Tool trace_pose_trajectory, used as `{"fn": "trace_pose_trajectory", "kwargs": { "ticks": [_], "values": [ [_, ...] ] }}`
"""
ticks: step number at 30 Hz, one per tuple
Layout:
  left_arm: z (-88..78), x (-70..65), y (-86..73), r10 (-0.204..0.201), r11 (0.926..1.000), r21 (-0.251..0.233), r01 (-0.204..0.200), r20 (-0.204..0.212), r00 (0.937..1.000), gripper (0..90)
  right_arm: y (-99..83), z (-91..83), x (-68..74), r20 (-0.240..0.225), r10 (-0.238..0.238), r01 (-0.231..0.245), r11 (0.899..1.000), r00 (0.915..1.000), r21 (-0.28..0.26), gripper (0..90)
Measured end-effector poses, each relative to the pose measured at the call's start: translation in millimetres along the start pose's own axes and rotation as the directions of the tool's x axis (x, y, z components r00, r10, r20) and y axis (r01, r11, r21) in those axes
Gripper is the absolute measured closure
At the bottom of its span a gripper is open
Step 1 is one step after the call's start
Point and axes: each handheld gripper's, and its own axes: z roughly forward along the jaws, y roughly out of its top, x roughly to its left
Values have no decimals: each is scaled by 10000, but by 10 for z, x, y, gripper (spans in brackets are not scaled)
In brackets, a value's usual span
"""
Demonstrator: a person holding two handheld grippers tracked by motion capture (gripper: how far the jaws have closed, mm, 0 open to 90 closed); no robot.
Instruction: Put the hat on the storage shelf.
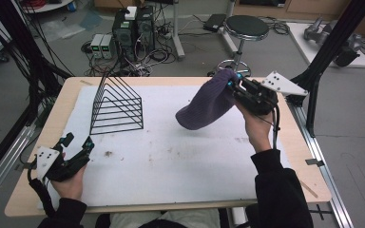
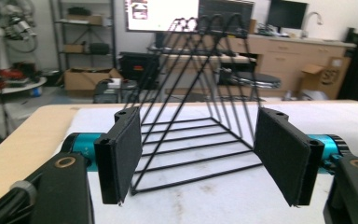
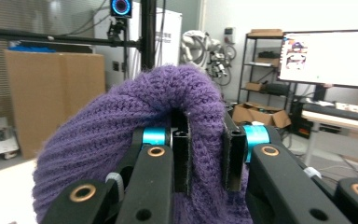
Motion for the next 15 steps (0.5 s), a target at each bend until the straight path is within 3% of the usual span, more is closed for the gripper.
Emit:
{"fn": "trace_pose_trajectory", "kwargs": {
  "ticks": [4, 8, 13, 15],
  "values": [
    [42, -63, 63, 177, 9998, 40, -180, 665, 9976, 329, 150, 145, 58, -134, -430, 434, 9985, 9990, 323, 790],
    [85, -135, 139, 641, 9978, 110, -656, 1050, 9924, 350, 265, 279, 160, -292, -610, 617, 9977, 9977, 265, 790],
    [142, -216, 272, 911, 9958, -139, -900, 1662, 9819, 376, 331, 414, 257, -430, -327, 328, 9995, 9985, 4, 790],
    [188, -246, 318, 894, 9960, -167, -878, 2055, 9746, 375, 335, 467, 290, -465, -242, 237, 9997, 9986, -117, 790]
  ]
}}
